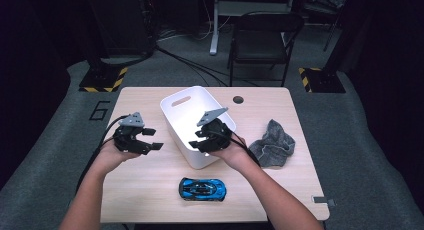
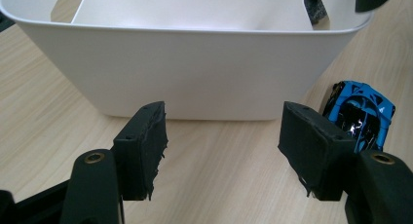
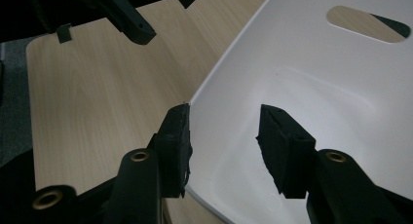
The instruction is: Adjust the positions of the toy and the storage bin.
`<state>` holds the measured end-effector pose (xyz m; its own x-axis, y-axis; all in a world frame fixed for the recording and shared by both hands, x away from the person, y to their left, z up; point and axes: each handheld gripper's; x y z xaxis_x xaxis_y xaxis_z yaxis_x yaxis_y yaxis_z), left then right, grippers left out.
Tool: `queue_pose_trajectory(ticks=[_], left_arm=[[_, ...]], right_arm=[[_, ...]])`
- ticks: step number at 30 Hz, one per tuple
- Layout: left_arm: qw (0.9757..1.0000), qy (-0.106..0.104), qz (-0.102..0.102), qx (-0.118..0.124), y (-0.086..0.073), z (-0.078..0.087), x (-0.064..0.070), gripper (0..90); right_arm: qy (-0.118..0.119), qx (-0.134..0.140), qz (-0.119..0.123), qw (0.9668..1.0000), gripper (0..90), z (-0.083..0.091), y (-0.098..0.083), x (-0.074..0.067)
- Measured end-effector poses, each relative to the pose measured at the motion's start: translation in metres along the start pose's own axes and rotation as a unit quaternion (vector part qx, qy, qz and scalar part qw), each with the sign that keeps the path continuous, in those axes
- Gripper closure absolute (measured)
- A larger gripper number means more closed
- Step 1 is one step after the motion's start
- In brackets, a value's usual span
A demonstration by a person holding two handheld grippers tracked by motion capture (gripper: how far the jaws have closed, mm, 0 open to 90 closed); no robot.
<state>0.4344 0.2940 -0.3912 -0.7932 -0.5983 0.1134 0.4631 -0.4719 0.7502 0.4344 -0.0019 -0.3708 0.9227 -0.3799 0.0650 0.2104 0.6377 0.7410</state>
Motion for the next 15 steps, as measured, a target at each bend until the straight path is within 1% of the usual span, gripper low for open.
queue_pose_trajectory(ticks=[1,2,3,4,5,7,9,11,12,13,14,15], left_arm=[[1.0000,0.001,-0.005,0.002,-0.001,0.002,0.000,33.9],[1.0000,0.001,-0.005,0.002,-0.001,0.002,0.000,33.9],[1.0000,-0.001,-0.004,0.004,-0.006,0.005,0.001,34.2],[1.0000,-0.002,-0.005,0.003,-0.007,0.005,0.002,34.4],[1.0000,0.000,-0.005,0.006,-0.008,0.005,0.003,34.4],[1.0000,-0.002,-0.008,0.005,-0.010,0.005,0.004,34.4],[0.9999,-0.006,-0.007,0.009,-0.013,0.003,0.007,34.4],[0.9999,-0.007,-0.010,0.010,-0.015,0.001,0.009,34.4],[0.9998,-0.008,-0.014,0.009,-0.015,0.001,0.010,34.4],[0.9998,-0.010,-0.013,0.009,-0.017,-0.001,0.011,34.5],[0.9998,-0.010,-0.016,0.009,-0.018,-0.001,0.013,34.6],[0.9998,-0.012,-0.013,0.012,-0.019,-0.003,0.014,34.6]], right_arm=[[0.004,-0.001,0.003,1.0000,54.5,-0.004,0.002,-0.003],[0.004,-0.001,0.003,1.0000,54.5,-0.004,0.002,-0.003],[0.014,-0.003,0.007,0.9999,54.2,-0.012,0.006,-0.009],[0.019,-0.007,0.010,0.9997,54.6,-0.015,0.008,-0.011],[0.018,-0.008,0.013,0.9997,54.9,-0.018,0.009,-0.012],[0.022,-0.016,0.018,0.9995,57.2,-0.023,0.011,-0.015],[0.022,-0.026,0.026,0.9991,62.6,-0.028,0.012,-0.017],[0.010,-0.036,0.038,0.9986,68.3,-0.032,0.012,-0.019],[0.003,-0.036,0.045,0.9983,71.4,-0.033,0.011,-0.019],[0.003,-0.037,0.045,0.9983,71.6,-0.033,0.010,-0.018],[0.009,-0.036,0.038,0.9986,72.1,-0.033,0.009,-0.017],[0.008,-0.037,0.035,0.9987,72.9,-0.032,0.008,-0.018]])
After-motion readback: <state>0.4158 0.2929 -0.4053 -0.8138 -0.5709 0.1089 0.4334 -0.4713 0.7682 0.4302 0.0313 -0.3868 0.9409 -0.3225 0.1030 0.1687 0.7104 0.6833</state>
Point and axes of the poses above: each handheld gripper's, and its own axes: z roughly backward along the jaws, y roughly out of its top, x roughly to its right, and after that the axes turned 6 degrees about z, right-handed
